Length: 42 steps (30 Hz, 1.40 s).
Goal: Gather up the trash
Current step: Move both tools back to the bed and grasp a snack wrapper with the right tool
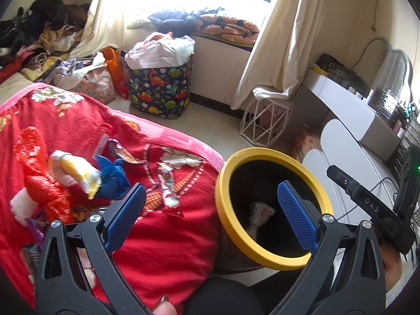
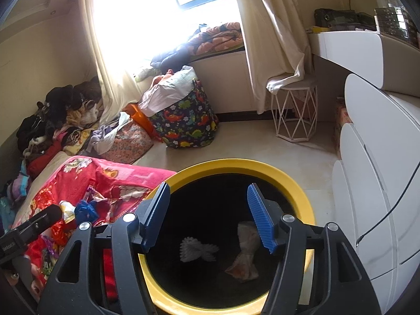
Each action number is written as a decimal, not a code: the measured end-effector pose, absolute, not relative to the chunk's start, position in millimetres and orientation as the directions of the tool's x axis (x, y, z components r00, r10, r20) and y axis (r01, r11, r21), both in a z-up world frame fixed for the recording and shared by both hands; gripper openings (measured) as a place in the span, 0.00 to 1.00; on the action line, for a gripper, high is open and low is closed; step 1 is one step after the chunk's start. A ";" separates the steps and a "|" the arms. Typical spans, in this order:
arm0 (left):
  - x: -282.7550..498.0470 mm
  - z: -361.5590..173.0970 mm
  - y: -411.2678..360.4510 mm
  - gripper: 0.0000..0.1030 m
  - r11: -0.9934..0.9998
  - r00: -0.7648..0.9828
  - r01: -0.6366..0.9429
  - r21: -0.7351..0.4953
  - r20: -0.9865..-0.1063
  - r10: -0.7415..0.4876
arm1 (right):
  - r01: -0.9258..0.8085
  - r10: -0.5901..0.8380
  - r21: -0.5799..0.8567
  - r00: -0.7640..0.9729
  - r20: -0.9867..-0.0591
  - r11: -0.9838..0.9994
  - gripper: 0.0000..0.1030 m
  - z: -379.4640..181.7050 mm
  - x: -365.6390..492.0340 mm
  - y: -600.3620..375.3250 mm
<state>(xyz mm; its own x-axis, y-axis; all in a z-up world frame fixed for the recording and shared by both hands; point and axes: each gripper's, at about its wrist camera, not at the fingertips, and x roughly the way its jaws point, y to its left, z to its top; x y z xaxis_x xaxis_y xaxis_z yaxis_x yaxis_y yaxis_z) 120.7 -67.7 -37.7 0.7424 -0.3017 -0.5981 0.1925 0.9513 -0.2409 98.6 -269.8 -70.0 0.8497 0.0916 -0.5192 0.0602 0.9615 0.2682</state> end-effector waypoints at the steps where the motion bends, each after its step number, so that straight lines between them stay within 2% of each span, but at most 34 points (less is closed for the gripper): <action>1: 120.4 -36.8 -63.8 0.89 0.953 0.747 0.186 -0.239 -0.595 -0.295 | 0.052 0.098 0.267 0.849 -0.519 0.962 0.57 -69.2 98.7 -265.9; 28: 116.3 -26.5 40.4 0.89 0.972 0.826 -0.040 -0.230 -0.555 -0.097 | -0.167 0.260 0.219 0.806 -0.531 0.961 0.60 -57.8 109.9 -173.7; 42: 119.9 -41.6 92.5 0.89 0.953 0.813 -0.154 -0.262 -0.581 -0.028 | -0.260 0.319 0.186 0.739 -0.593 0.947 0.60 -75.0 144.4 -120.3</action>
<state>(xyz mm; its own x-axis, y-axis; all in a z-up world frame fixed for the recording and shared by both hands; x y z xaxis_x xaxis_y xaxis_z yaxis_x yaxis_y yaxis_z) 119.9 92.5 -41.6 0.8133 -0.0284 -0.5812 -0.1539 0.9527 -0.2620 144.4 -120.3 -75.0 0.7388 0.3194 -0.5934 -0.2601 0.9475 0.1861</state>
